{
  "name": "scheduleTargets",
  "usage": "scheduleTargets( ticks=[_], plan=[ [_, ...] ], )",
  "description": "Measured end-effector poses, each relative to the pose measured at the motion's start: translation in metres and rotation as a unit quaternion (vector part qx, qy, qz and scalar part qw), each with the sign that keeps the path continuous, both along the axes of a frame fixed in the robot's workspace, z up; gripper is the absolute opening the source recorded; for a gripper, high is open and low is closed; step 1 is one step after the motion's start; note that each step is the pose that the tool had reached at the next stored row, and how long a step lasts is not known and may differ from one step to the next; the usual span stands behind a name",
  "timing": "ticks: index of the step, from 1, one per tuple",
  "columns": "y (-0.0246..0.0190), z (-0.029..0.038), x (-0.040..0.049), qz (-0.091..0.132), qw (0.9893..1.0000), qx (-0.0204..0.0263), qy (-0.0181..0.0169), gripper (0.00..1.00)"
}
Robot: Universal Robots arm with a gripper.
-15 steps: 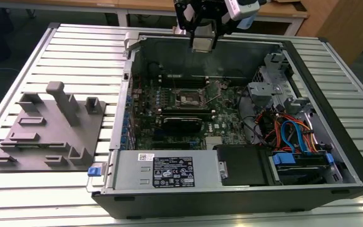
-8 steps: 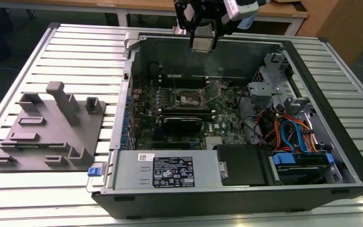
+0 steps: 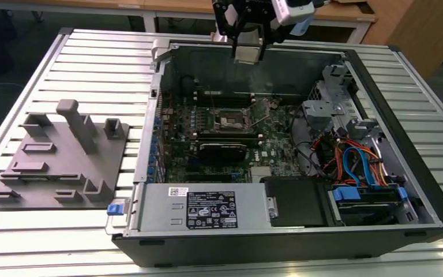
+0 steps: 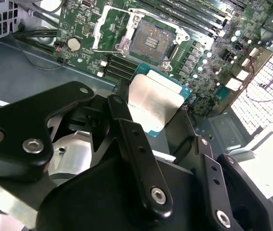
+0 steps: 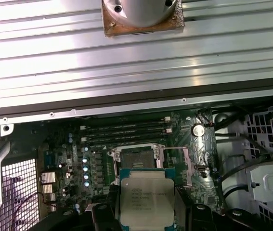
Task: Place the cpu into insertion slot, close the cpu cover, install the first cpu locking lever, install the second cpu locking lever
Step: 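Place the cpu into insertion slot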
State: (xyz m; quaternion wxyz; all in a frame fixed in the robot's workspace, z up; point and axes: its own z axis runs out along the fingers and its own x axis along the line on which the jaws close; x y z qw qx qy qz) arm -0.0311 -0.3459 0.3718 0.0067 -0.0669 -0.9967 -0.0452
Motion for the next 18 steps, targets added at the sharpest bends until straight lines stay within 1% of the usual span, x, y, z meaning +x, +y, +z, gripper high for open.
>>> scheduleTargets(
  ticks=[9,18],
  plan=[
    [0.0000,-0.0003,0.0000,-0.015,0.9999,0.0000,0.0000,0.54],
    [0.0000,-0.0004,0.0000,-0.031,0.9995,0.0000,0.0000,0.54]
  ],
)
